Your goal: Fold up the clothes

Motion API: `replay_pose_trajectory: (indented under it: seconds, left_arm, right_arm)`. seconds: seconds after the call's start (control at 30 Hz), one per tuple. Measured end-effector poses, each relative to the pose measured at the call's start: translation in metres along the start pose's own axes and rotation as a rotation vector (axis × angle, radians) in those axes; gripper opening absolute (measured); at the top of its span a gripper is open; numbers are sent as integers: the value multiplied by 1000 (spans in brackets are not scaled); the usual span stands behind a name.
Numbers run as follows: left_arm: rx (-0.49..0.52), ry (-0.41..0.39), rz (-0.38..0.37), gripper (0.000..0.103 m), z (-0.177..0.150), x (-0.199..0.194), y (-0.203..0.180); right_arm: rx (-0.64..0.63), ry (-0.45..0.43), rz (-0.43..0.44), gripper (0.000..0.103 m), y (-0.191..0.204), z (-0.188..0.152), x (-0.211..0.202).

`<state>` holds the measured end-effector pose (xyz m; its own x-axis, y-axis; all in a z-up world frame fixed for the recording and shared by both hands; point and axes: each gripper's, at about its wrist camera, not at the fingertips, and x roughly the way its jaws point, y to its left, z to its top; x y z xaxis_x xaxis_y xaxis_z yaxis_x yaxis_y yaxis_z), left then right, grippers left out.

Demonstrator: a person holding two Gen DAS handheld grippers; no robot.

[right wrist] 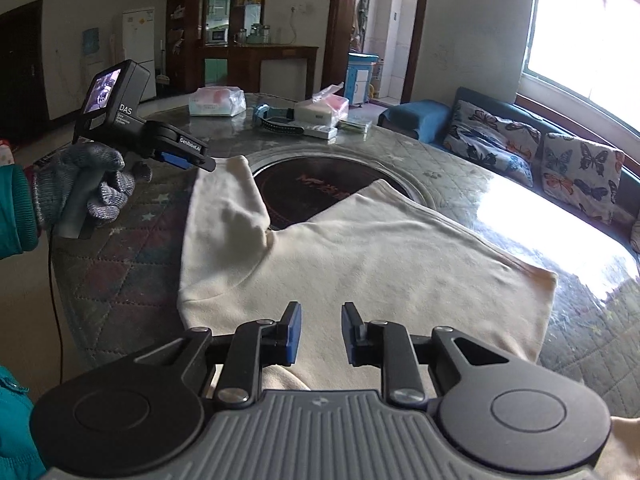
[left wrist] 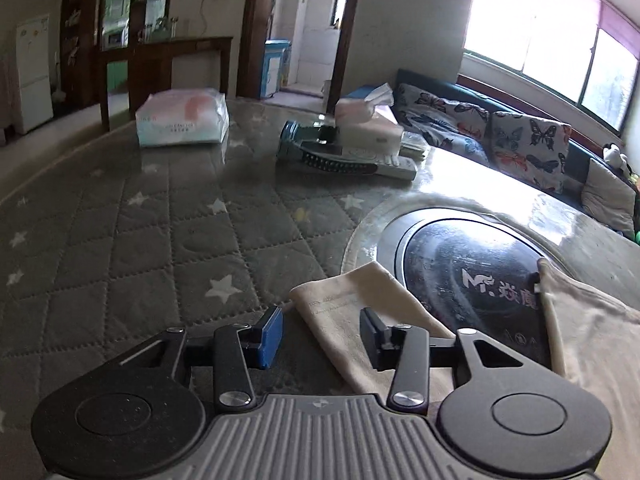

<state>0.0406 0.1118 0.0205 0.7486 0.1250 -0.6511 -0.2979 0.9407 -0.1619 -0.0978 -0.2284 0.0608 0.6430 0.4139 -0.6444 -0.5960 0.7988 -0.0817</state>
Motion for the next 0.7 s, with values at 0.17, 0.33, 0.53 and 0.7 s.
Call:
replay_pose_trajectory:
  seconds: [0.17, 0.33, 0.53, 0.7]
  left_arm:
    - [-22, -9, 21, 12, 2, 5, 0]
    - [2, -55, -64, 4, 4, -19, -14]
    - [88, -131, -240, 4, 0, -70, -52]
    - [228, -160, -460, 4, -25, -123, -105]
  right_arm:
    - [31, 6, -23, 21, -7, -5, -3]
    - [55, 1, -36, 21, -13, -12, -9]
    - [121, -21, -52, 21, -28, -16, -16]
    - [191, -53, -61, 21, -44, -18, -26]
